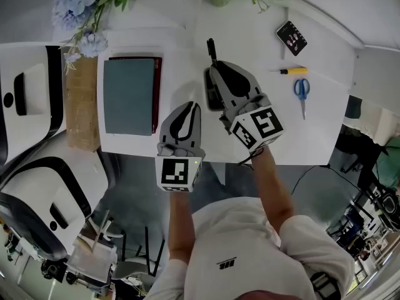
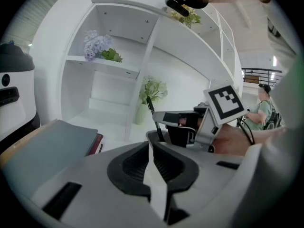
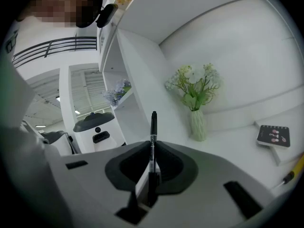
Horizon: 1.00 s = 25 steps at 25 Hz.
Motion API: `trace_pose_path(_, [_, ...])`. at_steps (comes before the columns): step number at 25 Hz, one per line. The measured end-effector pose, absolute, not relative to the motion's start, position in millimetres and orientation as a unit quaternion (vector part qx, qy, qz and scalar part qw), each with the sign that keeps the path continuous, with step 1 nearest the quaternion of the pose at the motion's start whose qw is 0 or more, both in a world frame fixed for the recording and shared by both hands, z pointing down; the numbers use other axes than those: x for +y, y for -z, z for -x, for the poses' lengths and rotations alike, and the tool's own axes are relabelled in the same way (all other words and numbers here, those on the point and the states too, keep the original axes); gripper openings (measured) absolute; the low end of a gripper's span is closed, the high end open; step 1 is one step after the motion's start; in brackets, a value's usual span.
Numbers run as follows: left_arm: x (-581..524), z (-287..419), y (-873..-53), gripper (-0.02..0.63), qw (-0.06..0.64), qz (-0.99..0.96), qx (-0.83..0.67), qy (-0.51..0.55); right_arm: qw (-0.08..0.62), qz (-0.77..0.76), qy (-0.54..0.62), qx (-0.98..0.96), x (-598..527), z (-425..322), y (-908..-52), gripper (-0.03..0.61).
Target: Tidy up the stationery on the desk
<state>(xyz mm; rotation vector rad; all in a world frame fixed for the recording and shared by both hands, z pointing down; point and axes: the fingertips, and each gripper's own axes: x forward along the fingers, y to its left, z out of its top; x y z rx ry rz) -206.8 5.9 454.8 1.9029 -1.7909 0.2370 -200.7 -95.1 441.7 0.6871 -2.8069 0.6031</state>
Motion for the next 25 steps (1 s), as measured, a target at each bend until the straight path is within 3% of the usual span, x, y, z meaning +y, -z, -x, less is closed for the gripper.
trace_pose_path(25, [10.1, 199.5, -455.7, 0.0, 0.255, -0.705, -0.655, -0.092, 0.078, -0.229, -0.188, -0.952, -84.5, 185.0, -435.7, 0.051])
